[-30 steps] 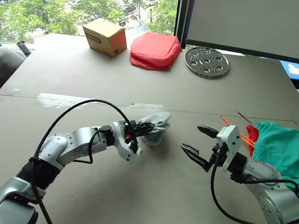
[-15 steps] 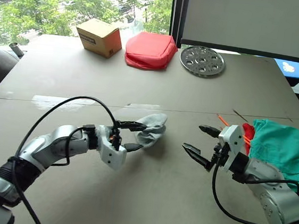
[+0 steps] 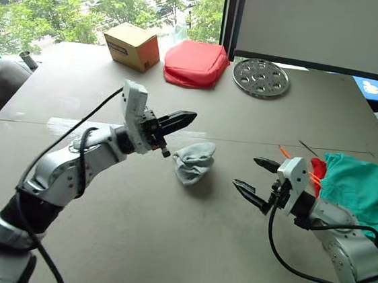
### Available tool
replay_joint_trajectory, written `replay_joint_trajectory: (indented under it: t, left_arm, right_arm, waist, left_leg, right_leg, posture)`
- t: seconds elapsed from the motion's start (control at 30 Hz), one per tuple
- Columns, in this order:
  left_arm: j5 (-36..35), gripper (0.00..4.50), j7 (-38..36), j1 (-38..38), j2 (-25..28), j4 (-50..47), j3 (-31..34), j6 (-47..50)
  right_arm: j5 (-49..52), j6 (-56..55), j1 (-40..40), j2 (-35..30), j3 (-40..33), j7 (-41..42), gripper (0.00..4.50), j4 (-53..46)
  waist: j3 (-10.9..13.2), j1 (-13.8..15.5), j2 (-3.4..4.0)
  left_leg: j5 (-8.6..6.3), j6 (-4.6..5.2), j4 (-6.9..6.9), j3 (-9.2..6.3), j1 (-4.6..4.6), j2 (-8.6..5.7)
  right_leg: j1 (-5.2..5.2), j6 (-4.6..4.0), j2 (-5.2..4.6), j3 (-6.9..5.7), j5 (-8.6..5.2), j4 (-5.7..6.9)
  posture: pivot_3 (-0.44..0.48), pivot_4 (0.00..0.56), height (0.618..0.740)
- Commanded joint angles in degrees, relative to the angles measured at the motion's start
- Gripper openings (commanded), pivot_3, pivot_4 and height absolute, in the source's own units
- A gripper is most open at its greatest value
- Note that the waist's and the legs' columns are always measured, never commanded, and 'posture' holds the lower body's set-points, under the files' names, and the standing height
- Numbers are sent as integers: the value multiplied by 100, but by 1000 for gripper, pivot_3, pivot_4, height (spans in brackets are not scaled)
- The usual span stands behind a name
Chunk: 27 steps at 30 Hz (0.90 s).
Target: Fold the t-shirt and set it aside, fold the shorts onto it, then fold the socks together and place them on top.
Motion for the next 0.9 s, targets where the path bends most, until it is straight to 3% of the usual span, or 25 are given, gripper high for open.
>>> replay_joint_trajectory:
  t: [0.03, 0.17, 0.33, 0.47, 0.63, 0.8, 0.9]
  left_arm:
    - [974, 83, 51, -68, -622, 440, -165, 181]
    - [2064, 83, -385, 274, -1012, 846, -508, 189]
    - [3389, 83, -804, 780, -1120, 1554, -861, -91]
    - [3649, 83, -1048, 935, -1268, 1498, -581, -249]
    - [2507, 83, -868, 1383, -1359, 162, 1030, 205]
    - [1501, 2411, -1050, 2560, -750, -1255, 2399, 982]
    - [1319, 3783, -1311, 3460, -469, -1931, 3117, 1038]
  right_arm:
    - [-3, -12, 44, 21, -64, -100, 4500, -340]
    - [-47, 59, 139, 37, -17, -223, 4500, -533]
    - [-97, 147, 176, 45, 126, -281, 4500, -659]
    - [1, 546, -40, 53, 277, -269, 4500, -562]
    - [37, 757, -670, 301, 635, -82, 4500, -39]
    - [394, 1273, -1595, 1066, 683, -152, 4500, 718]
    - [550, 1656, -2176, 1448, 650, -180, 4500, 1200]
  waist:
    - [-4, -24, 3]
    - [-3, -26, 2]
    - [-31, 4, -14]
    - [-59, -19, -1]
    - [-56, -83, -1]
    - [-45, -129, 11]
    - [-30, -127, 29]
  left_leg:
    - [0, 0, -1, 6, 12, -4]
    - [0, 0, -4, 8, 12, 2]
    - [-1, 0, -3, 8, 11, 3]
    - [-2, 1, -3, 10, 19, 8]
    - [-3, 3, -6, -1, 16, 17]
    - [-3, 3, -7, -4, -3, 23]
    - [-3, 3, -9, -4, -4, 23]
  right_leg:
    - [8, -1, -2, 6, -1, 3]
    - [4, -11, 4, 11, -7, -2]
    - [4, -25, 1, 10, -15, -3]
    - [5, -24, -6, 17, -16, -3]
    - [-9, -25, -1, 26, -15, -2]
    - [-32, -28, 1, 30, -13, 5]
    - [-33, -29, -5, 32, -13, 9]
  posture:
    - [0, 150, 739]
    - [0, 150, 739]
    - [0, 150, 739]
    - [0, 150, 739]
    - [0, 150, 739]
    - [0, 150, 739]
    - [0, 150, 739]
